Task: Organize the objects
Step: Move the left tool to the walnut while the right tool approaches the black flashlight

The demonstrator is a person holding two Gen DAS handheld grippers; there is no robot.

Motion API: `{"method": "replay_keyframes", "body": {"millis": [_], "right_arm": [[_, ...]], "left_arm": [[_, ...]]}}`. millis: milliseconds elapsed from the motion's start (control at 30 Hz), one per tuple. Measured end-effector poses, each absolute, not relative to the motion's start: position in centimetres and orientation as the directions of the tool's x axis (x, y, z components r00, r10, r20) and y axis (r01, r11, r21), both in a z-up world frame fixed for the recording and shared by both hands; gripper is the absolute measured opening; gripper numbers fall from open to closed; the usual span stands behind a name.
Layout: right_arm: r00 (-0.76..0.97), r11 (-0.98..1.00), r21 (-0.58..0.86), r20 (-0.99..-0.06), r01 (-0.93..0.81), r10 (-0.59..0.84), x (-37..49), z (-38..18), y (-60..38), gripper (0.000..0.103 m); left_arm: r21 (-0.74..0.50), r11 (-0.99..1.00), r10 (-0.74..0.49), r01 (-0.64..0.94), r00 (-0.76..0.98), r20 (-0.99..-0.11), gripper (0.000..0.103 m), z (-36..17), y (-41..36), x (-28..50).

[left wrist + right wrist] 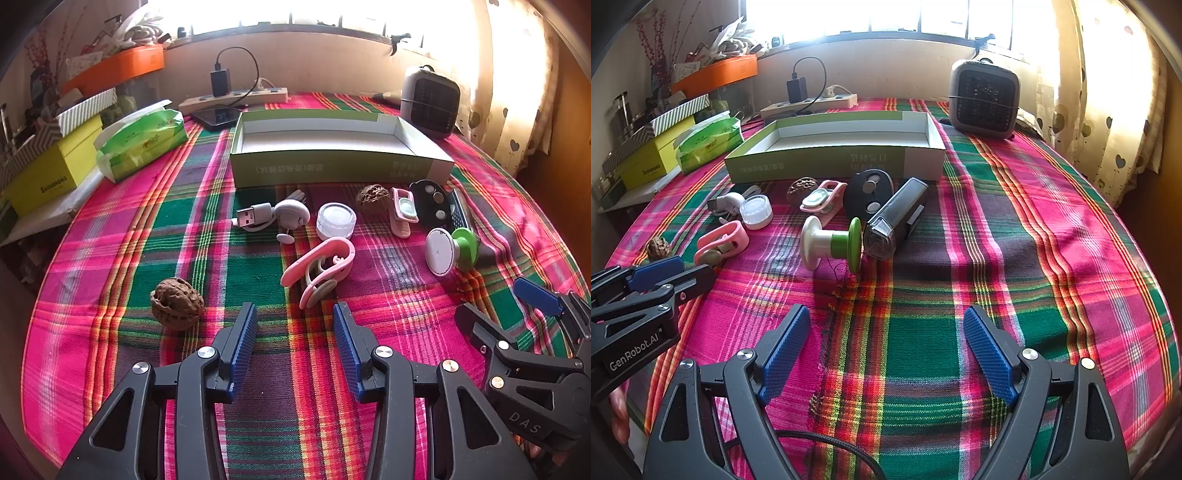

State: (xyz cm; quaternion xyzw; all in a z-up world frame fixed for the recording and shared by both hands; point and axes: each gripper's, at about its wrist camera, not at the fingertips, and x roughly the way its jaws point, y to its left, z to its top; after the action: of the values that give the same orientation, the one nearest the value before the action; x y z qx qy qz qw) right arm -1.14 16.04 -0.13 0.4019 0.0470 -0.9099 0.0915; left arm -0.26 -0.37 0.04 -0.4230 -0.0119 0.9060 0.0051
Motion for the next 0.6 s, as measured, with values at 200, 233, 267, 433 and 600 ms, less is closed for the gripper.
{"method": "replay_keyframes", "body": {"millis": [200,233,267,433,600], "right_arm": [[-0.661,-0.979,-0.012,-0.739,0.204,-0.129,-1.12,-0.14,16.05,0.085],[-0.661,-0.979,-0.012,-0.739,0.204,-0.129,-1.13,-0.14,16.04,0.085],[-0.661,-0.979,-0.012,-0.739,0.204,-0.129,-1.13,-0.14,16.03,0.085],[-0.662,-0.979,-0.012,-0.739,0.204,-0.129,-1.13,-0.15,15.99,0.085],[-0.658,-0.976,-0.013,-0.74,0.22,-0.138,-1.21,0.08,16.14,0.085]], "left_arm": [[-0.027,-1.0,0.019,0.002,-0.643,-0.766,0.04,0.1,-0.46,-0.31],[-0.024,-1.0,0.017,0.002,-0.642,-0.766,0.04,0.08,-0.34,-0.25],[-0.025,-1.0,0.018,0.001,-0.642,-0.766,0.04,0.08,-0.35,-0.24],[-0.022,-1.0,0.021,-0.005,-0.643,-0.765,0.04,0.14,-0.29,-0.15],[-0.026,-0.999,0.036,-0.024,-0.638,-0.769,0.04,0.33,-0.35,-0.2]]}}
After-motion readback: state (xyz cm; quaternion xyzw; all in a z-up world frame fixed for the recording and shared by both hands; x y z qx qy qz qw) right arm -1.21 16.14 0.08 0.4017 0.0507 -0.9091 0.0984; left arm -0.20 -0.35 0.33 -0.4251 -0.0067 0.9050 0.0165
